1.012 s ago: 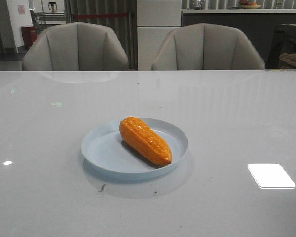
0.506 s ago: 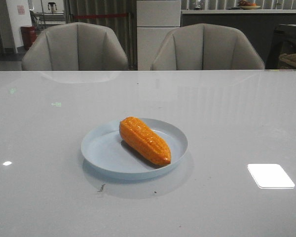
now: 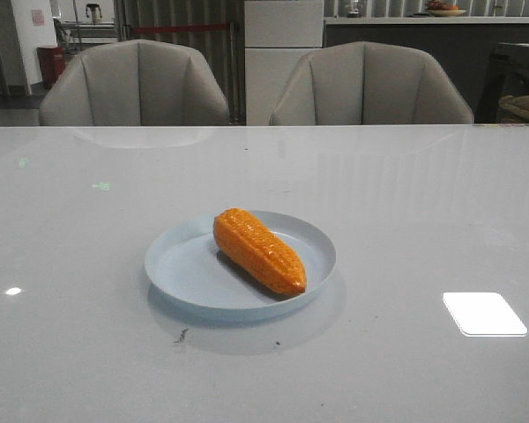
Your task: Place corn on plate with both arms
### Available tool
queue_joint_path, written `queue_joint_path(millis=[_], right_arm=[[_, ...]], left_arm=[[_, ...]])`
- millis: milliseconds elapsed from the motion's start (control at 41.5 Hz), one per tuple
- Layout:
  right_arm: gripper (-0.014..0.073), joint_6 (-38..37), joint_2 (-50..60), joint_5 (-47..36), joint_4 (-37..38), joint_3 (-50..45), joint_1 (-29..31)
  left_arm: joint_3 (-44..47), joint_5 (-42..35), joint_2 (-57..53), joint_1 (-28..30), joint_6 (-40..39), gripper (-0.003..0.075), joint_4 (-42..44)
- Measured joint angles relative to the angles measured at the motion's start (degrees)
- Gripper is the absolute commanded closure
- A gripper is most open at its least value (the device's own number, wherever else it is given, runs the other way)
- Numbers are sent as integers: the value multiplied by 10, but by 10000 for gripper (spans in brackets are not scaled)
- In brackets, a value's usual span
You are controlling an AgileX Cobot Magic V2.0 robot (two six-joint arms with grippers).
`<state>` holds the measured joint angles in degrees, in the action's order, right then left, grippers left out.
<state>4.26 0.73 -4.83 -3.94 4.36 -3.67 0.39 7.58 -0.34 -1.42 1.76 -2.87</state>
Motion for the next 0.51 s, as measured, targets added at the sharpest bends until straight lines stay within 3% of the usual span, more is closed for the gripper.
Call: queue_joint_path(millis=[120, 506], right_arm=[[567, 0, 0, -32, 0, -52, -11], [567, 0, 0, 91, 0, -60, -20]], left_arm=[[0, 0, 0, 0, 0, 631, 0], [0, 0, 0, 0, 0, 631, 0]])
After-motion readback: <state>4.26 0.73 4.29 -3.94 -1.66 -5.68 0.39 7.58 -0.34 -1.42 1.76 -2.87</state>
